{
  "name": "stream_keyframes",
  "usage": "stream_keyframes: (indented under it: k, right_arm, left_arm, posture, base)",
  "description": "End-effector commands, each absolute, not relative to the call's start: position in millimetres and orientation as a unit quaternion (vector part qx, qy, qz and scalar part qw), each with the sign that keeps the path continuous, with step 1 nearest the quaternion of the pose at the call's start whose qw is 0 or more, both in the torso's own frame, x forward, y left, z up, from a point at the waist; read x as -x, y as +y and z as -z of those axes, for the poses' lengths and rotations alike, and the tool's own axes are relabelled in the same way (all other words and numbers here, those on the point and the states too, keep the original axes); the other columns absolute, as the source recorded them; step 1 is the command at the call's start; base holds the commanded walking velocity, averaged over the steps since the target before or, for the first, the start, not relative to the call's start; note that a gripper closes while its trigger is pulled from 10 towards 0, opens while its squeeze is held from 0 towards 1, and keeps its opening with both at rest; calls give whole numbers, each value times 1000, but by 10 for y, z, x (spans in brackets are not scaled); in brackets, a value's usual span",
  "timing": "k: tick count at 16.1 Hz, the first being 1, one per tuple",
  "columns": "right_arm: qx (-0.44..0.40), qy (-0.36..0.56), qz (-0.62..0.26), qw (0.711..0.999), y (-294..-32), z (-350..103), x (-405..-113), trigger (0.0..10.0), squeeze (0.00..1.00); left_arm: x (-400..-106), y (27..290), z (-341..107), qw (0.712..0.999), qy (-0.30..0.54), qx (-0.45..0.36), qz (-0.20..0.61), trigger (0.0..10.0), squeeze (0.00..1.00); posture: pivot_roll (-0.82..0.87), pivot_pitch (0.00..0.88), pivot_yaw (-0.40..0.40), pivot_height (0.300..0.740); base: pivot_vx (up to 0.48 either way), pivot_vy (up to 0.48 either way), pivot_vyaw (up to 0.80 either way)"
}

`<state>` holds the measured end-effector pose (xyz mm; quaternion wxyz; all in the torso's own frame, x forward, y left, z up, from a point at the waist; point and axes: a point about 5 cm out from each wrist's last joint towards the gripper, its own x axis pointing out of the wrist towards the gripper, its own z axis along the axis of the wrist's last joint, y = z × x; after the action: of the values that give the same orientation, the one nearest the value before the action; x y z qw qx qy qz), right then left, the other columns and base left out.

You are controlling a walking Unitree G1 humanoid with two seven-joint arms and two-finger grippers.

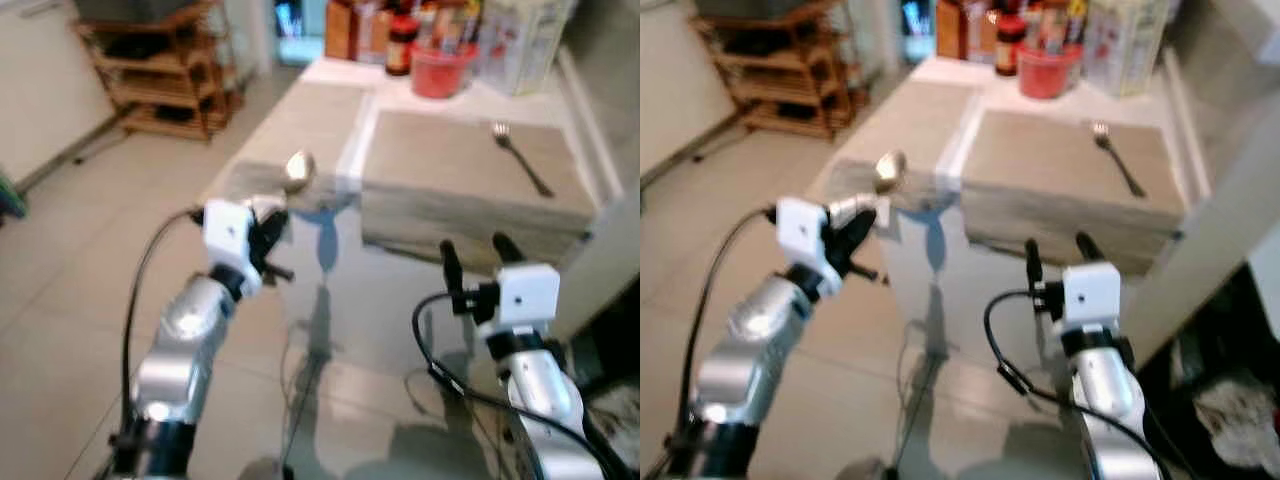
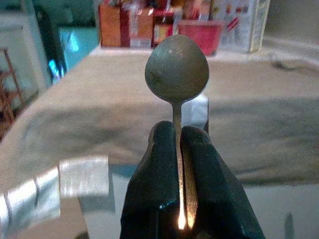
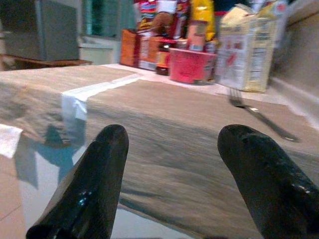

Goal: Setting the table

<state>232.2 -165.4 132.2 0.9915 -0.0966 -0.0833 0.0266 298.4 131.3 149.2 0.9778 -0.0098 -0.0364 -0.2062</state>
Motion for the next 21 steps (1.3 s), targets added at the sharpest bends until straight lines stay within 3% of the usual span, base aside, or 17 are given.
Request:
stream_keyframes:
  k: [1,10,21]
  right_arm:
    - [100,-75,-19,992,-1709,-1295,-2295,10000,0]
    - [113,-92,-5,989,-1786,-1363,-2308,10000,0]
    - [108,-80,-14,991,-1749,-1301,-2286,10000,0]
  left_arm:
    - [-2984,1229,-1495,975,-38,12,218,0,0]
    - [-2988,1133,-1544,971,-58,23,232,0,0]
    - [-2983,1077,-1583,966,-71,31,246,0,0]
  posture:
    - [-91,30,55,740]
    - [-104,7,55,740]
    - [-105,17,58,740]
  base:
    - [0,-442,0]
    - [86,-420,0]
    - [420,-74,0]
